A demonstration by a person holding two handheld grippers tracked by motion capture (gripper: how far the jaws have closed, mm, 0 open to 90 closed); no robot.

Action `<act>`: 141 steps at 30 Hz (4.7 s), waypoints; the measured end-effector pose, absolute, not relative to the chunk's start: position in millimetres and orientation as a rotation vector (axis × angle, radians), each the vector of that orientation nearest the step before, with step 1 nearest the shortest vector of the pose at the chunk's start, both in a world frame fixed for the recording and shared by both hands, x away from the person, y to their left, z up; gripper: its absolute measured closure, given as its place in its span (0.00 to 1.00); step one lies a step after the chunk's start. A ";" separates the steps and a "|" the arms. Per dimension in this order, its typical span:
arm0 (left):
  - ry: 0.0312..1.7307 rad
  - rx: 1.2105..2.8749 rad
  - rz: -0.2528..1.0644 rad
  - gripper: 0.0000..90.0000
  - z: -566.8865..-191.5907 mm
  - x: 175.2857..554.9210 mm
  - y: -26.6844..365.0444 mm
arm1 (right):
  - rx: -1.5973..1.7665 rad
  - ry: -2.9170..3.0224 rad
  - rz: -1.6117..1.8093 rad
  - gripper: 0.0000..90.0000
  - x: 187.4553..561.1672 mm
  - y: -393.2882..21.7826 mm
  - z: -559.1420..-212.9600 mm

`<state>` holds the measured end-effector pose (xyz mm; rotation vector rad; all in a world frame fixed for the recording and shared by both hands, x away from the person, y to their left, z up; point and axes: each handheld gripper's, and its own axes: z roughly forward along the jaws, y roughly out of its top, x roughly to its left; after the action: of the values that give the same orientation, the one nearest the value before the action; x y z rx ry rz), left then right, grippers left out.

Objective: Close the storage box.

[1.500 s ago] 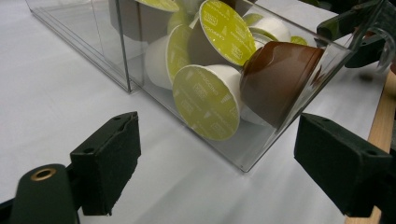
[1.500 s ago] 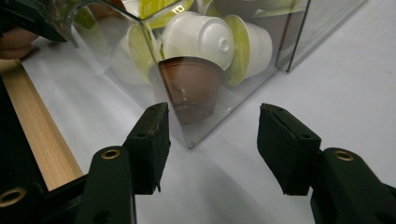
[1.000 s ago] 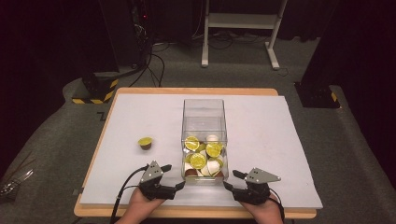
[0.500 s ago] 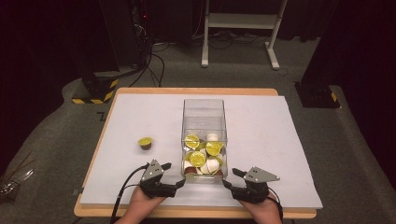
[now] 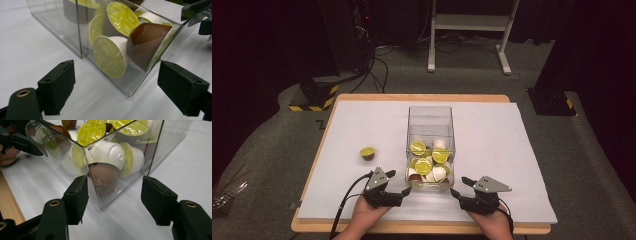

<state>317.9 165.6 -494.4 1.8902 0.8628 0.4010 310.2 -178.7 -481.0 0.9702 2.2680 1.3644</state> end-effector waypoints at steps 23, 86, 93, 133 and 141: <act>0.882 1.860 0.444 0.17 -490.0 339.1 153.8 | 1.059 2.221 1.333 0.43 332.3 -172.7 -481.3; 1.069 1.824 0.532 0.19 -491.4 403.5 138.8 | 1.182 2.083 1.275 0.46 399.1 -147.6 -475.3; 1.087 1.829 0.539 0.21 -493.5 407.1 135.7 | 1.194 2.072 1.277 0.46 403.6 -144.1 -475.8; 1.018 1.868 0.536 0.24 -478.1 363.5 186.2 | 1.174 2.076 1.307 0.46 369.7 -161.4 -469.8; 1.068 1.868 0.611 0.23 -475.0 349.4 231.8 | 1.204 2.057 1.267 0.46 359.9 -182.8 -472.2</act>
<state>349.4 231.8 -475.0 1.8682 1.0681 0.6110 359.9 -182.8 -472.2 1.2043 2.0565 1.2674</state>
